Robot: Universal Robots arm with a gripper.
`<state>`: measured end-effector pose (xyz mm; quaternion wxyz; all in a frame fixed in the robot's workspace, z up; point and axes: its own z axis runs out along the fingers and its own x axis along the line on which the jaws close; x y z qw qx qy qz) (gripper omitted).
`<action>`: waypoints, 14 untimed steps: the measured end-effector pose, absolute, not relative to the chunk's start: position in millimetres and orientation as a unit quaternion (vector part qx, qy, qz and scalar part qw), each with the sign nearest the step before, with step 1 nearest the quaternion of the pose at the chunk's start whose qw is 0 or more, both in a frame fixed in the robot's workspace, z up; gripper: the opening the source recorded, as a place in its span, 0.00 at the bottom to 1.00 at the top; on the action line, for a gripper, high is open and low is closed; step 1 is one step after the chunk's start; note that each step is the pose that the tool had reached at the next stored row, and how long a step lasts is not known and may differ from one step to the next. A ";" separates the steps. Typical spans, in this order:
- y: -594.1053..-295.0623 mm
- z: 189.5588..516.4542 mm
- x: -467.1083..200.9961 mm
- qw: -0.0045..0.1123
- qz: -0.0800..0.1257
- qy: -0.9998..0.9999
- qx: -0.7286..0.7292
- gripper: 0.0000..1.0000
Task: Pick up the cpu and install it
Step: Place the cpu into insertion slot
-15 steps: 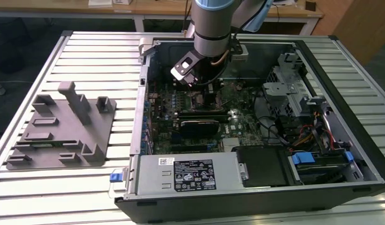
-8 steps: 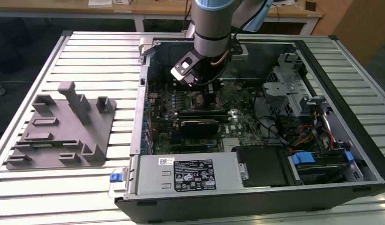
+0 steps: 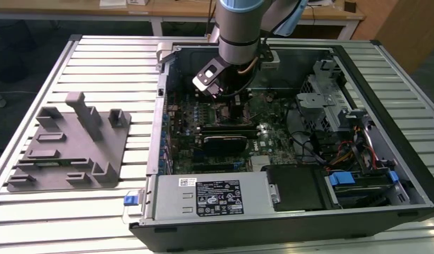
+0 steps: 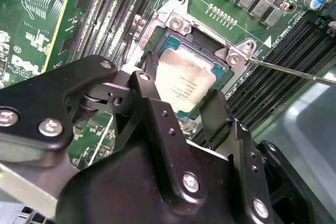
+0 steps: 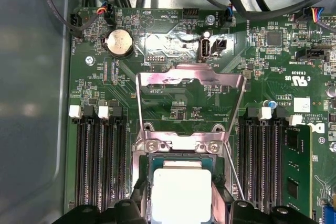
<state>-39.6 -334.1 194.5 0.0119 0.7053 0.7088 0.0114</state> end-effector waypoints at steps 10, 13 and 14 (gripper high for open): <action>-334.1 199.4 -39.5 0.012 0.012 0.709 0.705 0.60; -334.1 199.6 -39.6 0.012 0.011 0.709 0.705 0.60; -334.1 199.7 -39.6 0.012 0.011 0.709 0.705 0.60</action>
